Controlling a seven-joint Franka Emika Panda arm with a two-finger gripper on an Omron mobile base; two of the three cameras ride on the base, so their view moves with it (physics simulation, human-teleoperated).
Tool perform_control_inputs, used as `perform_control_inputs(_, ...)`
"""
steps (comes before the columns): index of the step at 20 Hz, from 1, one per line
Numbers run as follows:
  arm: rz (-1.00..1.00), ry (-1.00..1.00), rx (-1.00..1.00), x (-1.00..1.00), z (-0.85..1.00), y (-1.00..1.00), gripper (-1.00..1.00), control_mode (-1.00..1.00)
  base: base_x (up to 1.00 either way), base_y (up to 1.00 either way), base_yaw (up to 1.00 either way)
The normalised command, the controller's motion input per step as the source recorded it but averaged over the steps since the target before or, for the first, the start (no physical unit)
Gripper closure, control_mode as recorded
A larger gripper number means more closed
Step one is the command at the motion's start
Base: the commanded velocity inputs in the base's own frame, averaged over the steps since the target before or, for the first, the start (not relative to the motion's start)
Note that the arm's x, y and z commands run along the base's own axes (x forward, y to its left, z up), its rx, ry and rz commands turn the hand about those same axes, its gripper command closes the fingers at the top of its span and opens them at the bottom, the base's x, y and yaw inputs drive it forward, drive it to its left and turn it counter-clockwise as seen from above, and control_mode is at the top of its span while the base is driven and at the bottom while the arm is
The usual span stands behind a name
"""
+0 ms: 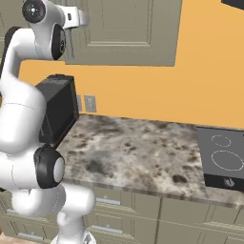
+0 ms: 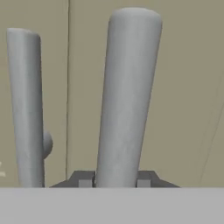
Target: Move the bowls from the cabinet to the plates on the dining table.
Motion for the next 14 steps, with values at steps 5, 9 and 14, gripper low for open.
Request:
perform_control_inputs(5, 0.17, -0.17, 0.11, -0.93, 0.29, -0.14, 1.0, -1.0, 0.0, 0.0, 0.0)
perform_control_inputs(9, 0.16, -0.16, 0.16, -0.93, 0.23, -0.33, 1.0, -1.0, 0.0, 0.0, 0.0)
perform_control_inputs(14, 0.15, -0.17, 0.11, -0.94, 0.24, -0.36, 1.0, -1.0, 0.0, 0.0, 0.0)
